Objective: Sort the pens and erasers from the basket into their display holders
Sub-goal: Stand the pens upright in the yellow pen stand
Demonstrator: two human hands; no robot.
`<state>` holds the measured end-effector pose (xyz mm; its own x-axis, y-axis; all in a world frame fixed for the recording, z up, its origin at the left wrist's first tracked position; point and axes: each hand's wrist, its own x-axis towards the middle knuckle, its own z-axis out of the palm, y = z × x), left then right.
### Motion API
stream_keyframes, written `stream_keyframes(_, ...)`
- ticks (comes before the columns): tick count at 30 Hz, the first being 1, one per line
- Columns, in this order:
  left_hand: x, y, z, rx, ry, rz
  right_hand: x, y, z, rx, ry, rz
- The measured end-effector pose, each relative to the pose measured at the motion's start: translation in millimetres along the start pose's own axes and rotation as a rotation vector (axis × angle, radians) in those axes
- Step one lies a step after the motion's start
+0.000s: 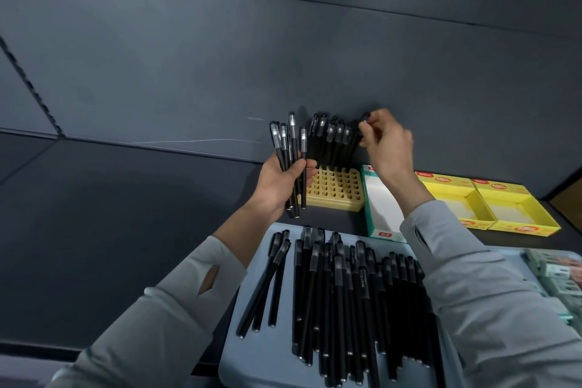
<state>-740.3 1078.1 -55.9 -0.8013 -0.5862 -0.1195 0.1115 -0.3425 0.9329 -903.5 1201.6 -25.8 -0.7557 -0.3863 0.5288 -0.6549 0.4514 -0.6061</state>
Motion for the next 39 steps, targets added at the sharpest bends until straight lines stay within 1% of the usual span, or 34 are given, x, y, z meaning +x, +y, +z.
stream_keyframes(3,-1.2,1.2,3.6,-0.014,-0.016,0.000,-5.9,2.9,4.3,-0.041,-0.038,0.000)
stream_keyframes(7,-1.3,2.0,6.6,-0.011,-0.020,0.000,-11.0,6.2,5.7,0.004,-0.024,0.044)
stream_keyframes(10,-1.3,3.0,9.0,-0.003,-0.021,-0.002,-13.7,0.7,-0.4,-0.006,0.053,0.052)
stream_keyframes(12,-1.6,3.9,10.9,0.001,-0.034,0.002,-17.7,-6.8,-5.7,0.007,0.143,0.018)
stream_keyframes(13,-1.9,4.1,11.8,0.002,-0.043,0.003,-20.4,-11.9,-8.0,0.024,0.154,-0.011)
stream_keyframes(14,-2.4,4.3,13.4,0.002,-0.051,0.003,-23.1,-17.5,-9.7,0.054,0.119,-0.035)
stream_keyframes(15,-2.8,4.0,15.1,0.005,-0.060,0.004,-25.9,-23.3,-10.5,0.100,0.044,-0.044)
stream_keyframes(18,-4.4,2.3,20.8,0.051,-0.082,0.013,-33.0,-35.9,-8.2,0.273,-0.246,0.016)
stream_keyframes(19,-4.5,1.4,21.8,0.077,-0.090,0.015,-34.2,-35.9,-6.4,0.307,-0.308,0.040)
stream_keyframes(21,-5.8,-0.1,22.9,0.117,-0.099,0.009,-35.4,-33.0,-5.4,0.334,-0.359,0.088)
stream_keyframes(23,-6.3,-2.4,22.0,0.144,-0.082,0.006,-33.7,-28.3,-8.9,0.404,-0.334,0.170)
stream_keyframes(25,-5.7,-4.3,18.6,0.128,-0.050,0.005,-29.5,-23.4,-17.2,0.466,-0.223,0.264)
stream_keyframes(26,-5.4,-4.2,16.5,0.109,-0.032,-0.003,-26.0,-18.4,-21.4,0.432,-0.136,0.289)
stream_keyframes(27,-5.3,-3.7,14.6,0.088,-0.017,-0.014,-22.4,-12.5,-25.6,0.346,-0.050,0.286)
stream_keyframes(29,-5.3,-2.2,12.9,0.056,0.004,-0.029,-18.4,-2.5,-33.0,0.143,0.058,0.234)
stream_keyframes(32,-6.8,-0.1,13.9,0.050,0.023,-0.018,-17.6,3.5,-34.7,0.009,0.079,0.157)
stream_keyframes(35,-7.2,0.3,11.8,0.046,0.041,-0.021,-16.8,8.5,-25.5,-0.009,0.056,0.129)
stream_keyframes(39,-6.2,0.4,4.8,0.005,0.057,-0.036,-15.6,14.2,-14.7,-0.017,0.007,0.137)
